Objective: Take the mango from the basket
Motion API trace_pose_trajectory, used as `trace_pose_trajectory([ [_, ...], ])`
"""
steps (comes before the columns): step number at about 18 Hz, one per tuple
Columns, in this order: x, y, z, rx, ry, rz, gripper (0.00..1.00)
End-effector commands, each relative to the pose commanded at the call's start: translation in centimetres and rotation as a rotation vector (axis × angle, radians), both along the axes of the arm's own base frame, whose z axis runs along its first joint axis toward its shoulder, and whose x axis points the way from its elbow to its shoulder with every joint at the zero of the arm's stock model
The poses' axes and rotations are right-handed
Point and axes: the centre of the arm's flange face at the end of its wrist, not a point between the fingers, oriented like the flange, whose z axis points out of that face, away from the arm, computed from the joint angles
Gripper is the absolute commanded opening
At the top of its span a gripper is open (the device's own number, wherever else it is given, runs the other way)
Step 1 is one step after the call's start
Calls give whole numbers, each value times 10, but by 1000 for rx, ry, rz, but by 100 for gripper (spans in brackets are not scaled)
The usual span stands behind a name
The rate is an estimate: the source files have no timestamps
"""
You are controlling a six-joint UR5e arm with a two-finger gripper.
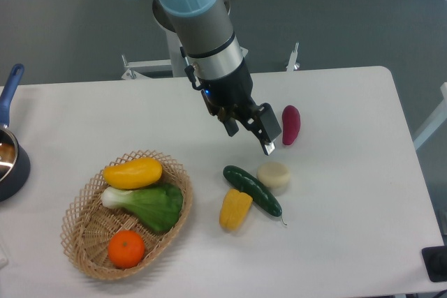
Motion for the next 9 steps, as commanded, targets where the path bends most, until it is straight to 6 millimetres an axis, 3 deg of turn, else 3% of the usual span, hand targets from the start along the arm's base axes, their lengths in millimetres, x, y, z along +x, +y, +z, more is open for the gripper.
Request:
trace_pose_trajectory([
  [9,2,-2,-7,3,-15,24,100],
])
